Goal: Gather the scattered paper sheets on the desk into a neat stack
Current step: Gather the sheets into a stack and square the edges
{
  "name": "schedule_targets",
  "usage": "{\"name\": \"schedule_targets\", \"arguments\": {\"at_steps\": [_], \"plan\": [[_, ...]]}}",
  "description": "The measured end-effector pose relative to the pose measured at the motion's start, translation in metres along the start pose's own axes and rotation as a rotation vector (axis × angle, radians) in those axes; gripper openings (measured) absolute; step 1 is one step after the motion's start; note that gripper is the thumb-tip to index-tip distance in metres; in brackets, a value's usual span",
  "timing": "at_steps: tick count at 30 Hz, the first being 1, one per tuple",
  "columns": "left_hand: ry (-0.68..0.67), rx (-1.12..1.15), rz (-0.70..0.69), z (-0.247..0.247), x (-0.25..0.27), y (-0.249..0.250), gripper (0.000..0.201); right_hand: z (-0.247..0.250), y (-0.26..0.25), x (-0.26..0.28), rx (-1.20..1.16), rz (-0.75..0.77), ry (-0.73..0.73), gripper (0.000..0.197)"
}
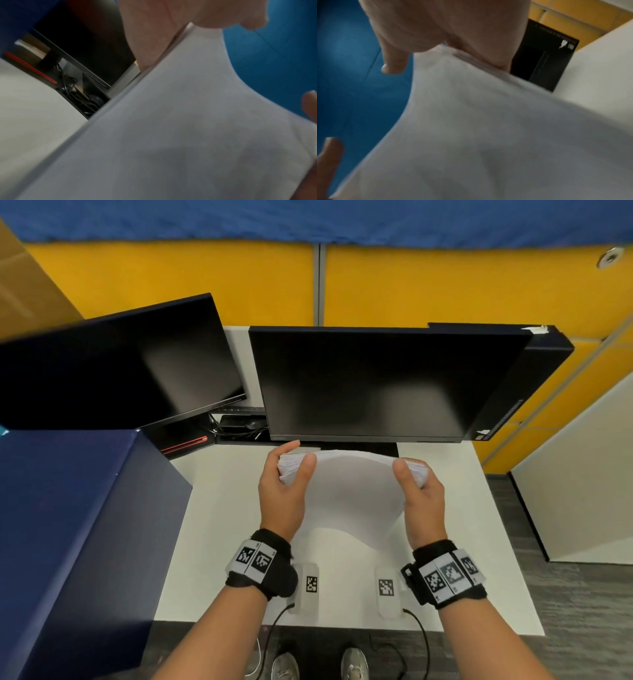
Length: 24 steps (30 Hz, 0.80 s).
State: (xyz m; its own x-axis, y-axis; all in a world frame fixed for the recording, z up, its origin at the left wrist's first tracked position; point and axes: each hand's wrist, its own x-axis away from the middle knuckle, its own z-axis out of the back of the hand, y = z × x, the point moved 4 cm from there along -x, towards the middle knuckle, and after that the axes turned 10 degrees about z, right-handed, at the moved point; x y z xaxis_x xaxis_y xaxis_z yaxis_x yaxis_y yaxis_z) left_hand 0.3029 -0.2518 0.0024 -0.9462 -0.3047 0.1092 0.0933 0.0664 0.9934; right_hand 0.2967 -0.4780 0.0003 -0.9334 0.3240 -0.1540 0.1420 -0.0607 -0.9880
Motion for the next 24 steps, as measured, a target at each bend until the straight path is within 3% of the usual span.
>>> {"name": "schedule_targets", "arguments": {"at_steps": [3, 11, 12, 14, 16, 18, 20, 24], "plan": [[0.109, 0.000, 0.012, -0.003, -0.005, 0.008, 0.009, -0.006, -0.005, -0.007, 0.042, -0.046, 0.087, 0.021], [0.138, -0.049, -0.027, -0.001, -0.012, 0.020, 0.012, -0.006, -0.015, -0.022, 0.055, 0.011, 0.107, 0.021], [0.091, -0.027, -0.033, 0.001, -0.011, 0.021, 0.018, -0.004, -0.014, -0.022, 0.025, 0.021, 0.079, 0.025], [-0.099, -0.024, -0.032, 0.005, -0.015, 0.010, 0.052, 0.005, -0.010, -0.022, 0.005, 0.095, -0.088, 0.027], [-0.243, -0.151, 0.017, 0.011, -0.020, -0.013, 0.077, 0.016, 0.006, -0.020, 0.017, 0.071, -0.252, 0.049], [-0.241, -0.263, 0.107, 0.014, -0.025, -0.038, 0.059, 0.018, 0.026, -0.015, 0.078, -0.026, -0.307, 0.048], [-0.199, -0.324, 0.144, 0.012, -0.028, -0.046, 0.034, 0.013, 0.037, -0.012, 0.140, -0.067, -0.259, 0.028], [-0.105, -0.263, 0.089, 0.012, -0.032, -0.023, 0.029, 0.006, 0.014, -0.018, 0.099, 0.030, -0.131, 0.022]]}}
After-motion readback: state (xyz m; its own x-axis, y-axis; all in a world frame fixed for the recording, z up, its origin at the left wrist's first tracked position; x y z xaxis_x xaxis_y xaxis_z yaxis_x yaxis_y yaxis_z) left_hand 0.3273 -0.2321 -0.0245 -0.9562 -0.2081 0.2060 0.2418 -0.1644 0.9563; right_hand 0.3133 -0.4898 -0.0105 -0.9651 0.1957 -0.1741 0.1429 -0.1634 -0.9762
